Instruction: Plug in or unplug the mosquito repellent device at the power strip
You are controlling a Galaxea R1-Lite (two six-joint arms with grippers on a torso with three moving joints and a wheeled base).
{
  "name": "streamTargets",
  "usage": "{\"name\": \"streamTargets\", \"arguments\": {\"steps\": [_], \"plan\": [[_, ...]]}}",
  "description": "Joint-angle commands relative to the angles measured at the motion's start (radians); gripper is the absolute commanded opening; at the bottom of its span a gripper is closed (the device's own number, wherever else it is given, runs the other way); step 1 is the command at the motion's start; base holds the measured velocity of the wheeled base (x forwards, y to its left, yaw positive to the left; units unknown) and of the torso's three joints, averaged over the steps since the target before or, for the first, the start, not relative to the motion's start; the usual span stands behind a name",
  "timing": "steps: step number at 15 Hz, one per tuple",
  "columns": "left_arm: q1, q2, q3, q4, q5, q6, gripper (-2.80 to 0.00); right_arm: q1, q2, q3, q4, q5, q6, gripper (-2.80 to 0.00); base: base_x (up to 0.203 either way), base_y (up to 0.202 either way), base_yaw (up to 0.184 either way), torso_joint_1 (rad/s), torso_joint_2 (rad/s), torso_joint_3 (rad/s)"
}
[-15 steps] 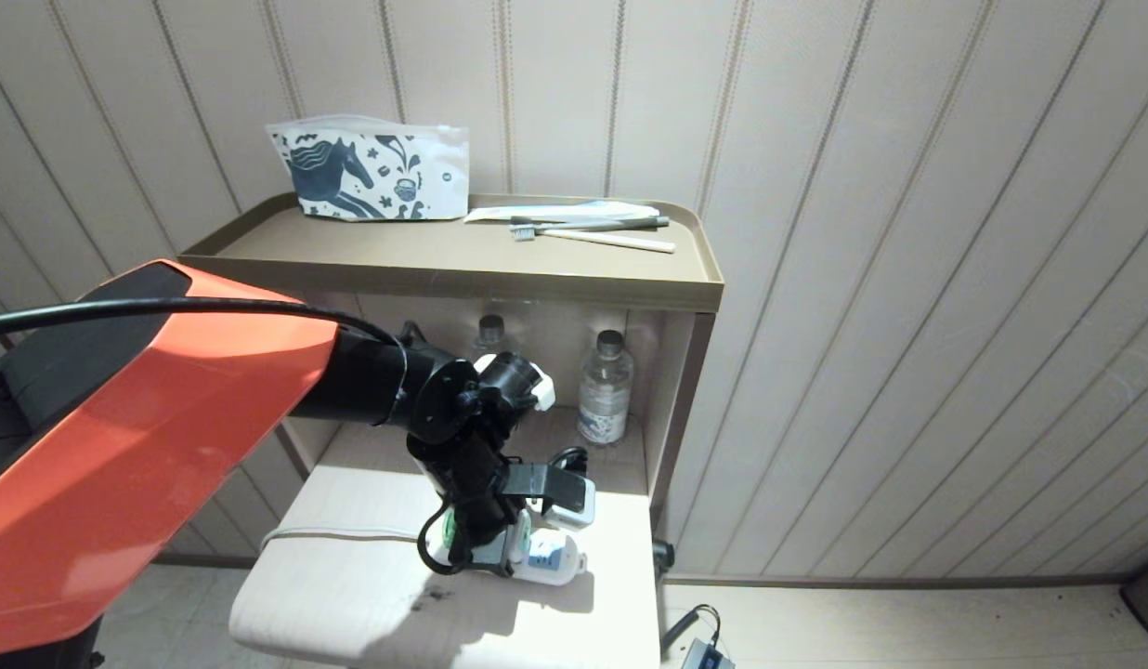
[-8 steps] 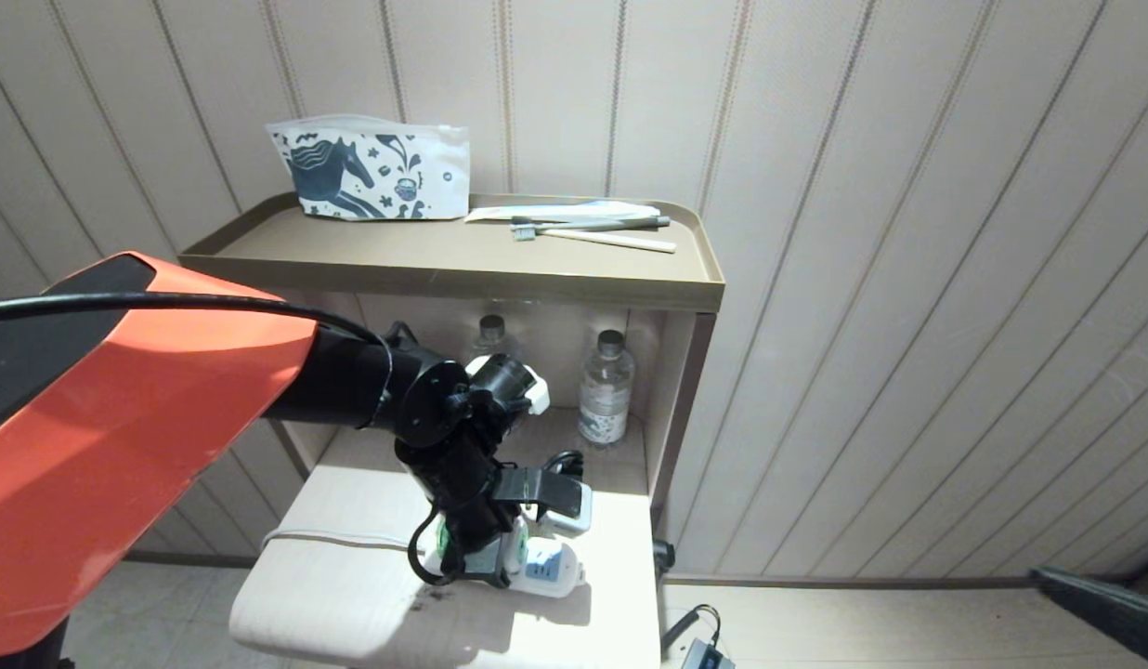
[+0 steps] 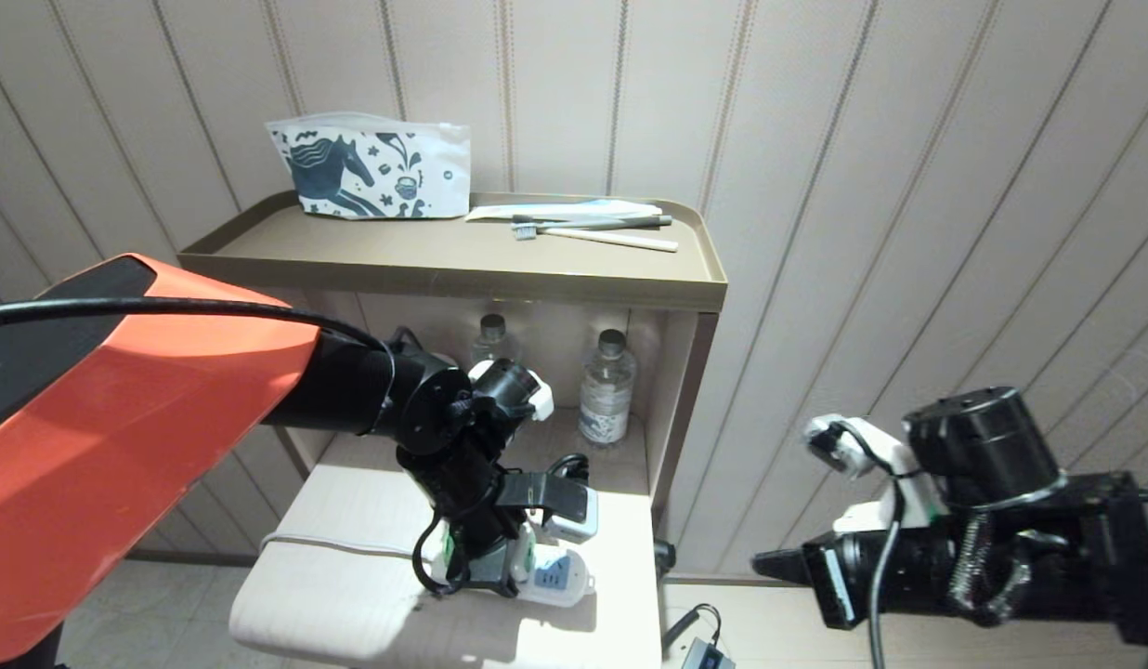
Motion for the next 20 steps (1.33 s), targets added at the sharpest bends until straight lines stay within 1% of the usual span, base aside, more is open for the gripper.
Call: {"name": "streamTargets", "arguments": {"steps": [1, 3, 5, 6, 8, 9, 10, 11, 13, 14, 17, 20], "plan": [[0.000, 0.003, 0.014, -0.007, -0.006, 0.004, -2.80, 0.038, 0.144, -0.039, -0.004, 0.012, -0.005, -2.80, 0.000, 0.000, 0.000, 0.000, 0.00, 0.000], [-0.001, 0.004, 0.029, -0.025, -0.009, -0.008, -2.80, 0.065, 0.252, -0.056, -0.045, 0.047, -0.015, -2.80, 0.000, 0.000, 0.000, 0.000, 0.00, 0.000], [0.000, 0.001, 0.046, -0.051, -0.011, -0.014, -2.80, 0.103, 0.338, -0.058, -0.151, 0.067, -0.018, -2.80, 0.000, 0.000, 0.000, 0.000, 0.00, 0.000], [0.000, 0.000, 0.046, -0.053, -0.012, -0.015, -2.80, 0.116, 0.351, -0.057, -0.184, 0.072, -0.017, -2.80, 0.000, 0.000, 0.000, 0.000, 0.00, 0.000], [0.000, 0.002, 0.096, -0.118, -0.047, -0.027, -2.80, 0.164, 0.397, -0.041, -0.272, 0.071, -0.005, -2.80, 0.000, 0.000, 0.000, 0.000, 0.00, 0.000], [0.000, 0.001, 0.108, -0.134, -0.054, -0.037, -2.80, 0.171, 0.414, -0.040, -0.311, 0.071, 0.006, -2.80, 0.000, 0.000, 0.000, 0.000, 0.00, 0.000], [0.000, 0.000, 0.109, -0.136, -0.054, -0.037, -2.80, 0.174, 0.417, -0.040, -0.319, 0.071, 0.011, -2.80, 0.000, 0.000, 0.000, 0.000, 0.00, 0.000], [0.000, -0.001, 0.115, -0.145, -0.054, -0.037, -2.80, 0.183, 0.433, -0.040, -0.370, 0.070, 0.050, -2.80, 0.000, 0.000, 0.000, 0.000, 0.00, 0.000], [0.000, -0.001, 0.113, -0.145, -0.054, -0.039, -2.80, 0.191, 0.442, -0.039, -0.398, 0.070, 0.078, -2.80, 0.000, 0.000, 0.000, 0.000, 0.00, 0.000], [0.000, 0.001, 0.113, -0.145, -0.054, -0.041, -2.80, 0.205, 0.455, -0.040, -0.449, 0.071, 0.132, -2.80, 0.000, 0.000, 0.000, 0.000, 0.00, 0.000], [0.000, 0.002, 0.116, -0.145, -0.054, -0.048, -2.80, 0.235, 0.505, -0.067, -0.559, 0.068, 0.195, -2.80, 0.000, 0.000, 0.000, 0.000, 0.00, 0.000], [0.000, 0.005, 0.115, -0.145, -0.054, -0.045, -2.80, 0.249, 0.540, -0.106, -0.585, 0.067, 0.231, -2.80, 0.000, 0.000, 0.000, 0.000, 0.00, 0.000]]}}
